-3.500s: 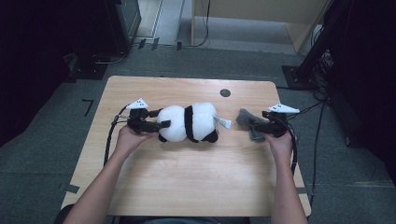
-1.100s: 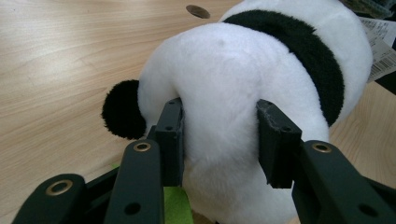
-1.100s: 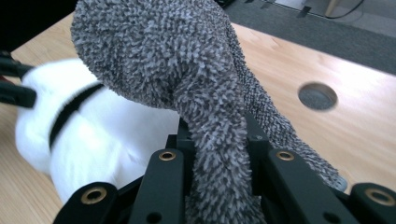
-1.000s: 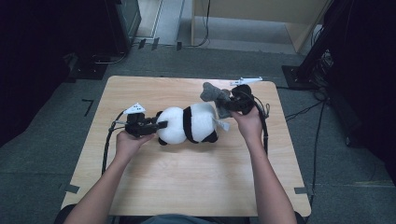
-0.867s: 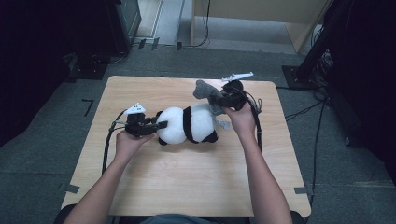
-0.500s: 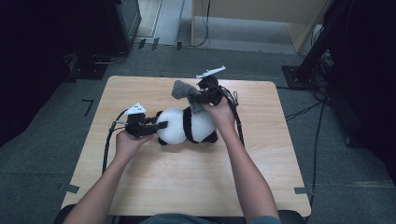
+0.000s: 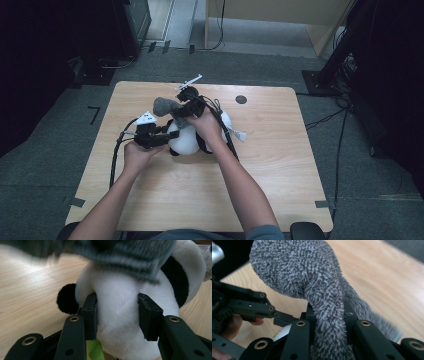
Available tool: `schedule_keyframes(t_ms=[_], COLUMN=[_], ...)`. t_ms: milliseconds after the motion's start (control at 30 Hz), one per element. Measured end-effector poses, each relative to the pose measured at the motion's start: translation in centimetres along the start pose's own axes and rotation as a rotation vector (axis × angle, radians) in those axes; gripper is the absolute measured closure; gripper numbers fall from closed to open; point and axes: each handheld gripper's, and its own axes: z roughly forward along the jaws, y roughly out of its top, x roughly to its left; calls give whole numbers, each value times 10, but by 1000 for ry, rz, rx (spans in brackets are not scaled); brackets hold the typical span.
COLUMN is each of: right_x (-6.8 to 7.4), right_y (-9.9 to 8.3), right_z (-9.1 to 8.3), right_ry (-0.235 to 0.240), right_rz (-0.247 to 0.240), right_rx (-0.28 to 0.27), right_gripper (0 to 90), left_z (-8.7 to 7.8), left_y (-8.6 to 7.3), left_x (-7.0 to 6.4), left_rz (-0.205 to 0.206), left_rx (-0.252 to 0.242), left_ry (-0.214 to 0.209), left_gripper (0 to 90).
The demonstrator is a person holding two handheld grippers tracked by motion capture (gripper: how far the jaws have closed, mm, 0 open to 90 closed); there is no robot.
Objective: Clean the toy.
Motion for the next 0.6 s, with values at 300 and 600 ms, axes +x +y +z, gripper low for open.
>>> schedule_keyframes(t_ms=[300,600], right_x=[-11,-44], right_y=[-11,-22], right_z=[11,-12], right_ry=[-19,-130], right_rz=[5,21], right_rx=[40,99], right_gripper=[753,757], left_z=[2,2], left_y=[0,0], left_x=[2,4], left_rz=[-30,-47], left_rx=[26,30], left_ry=[-3,-5], left_gripper=[596,597])
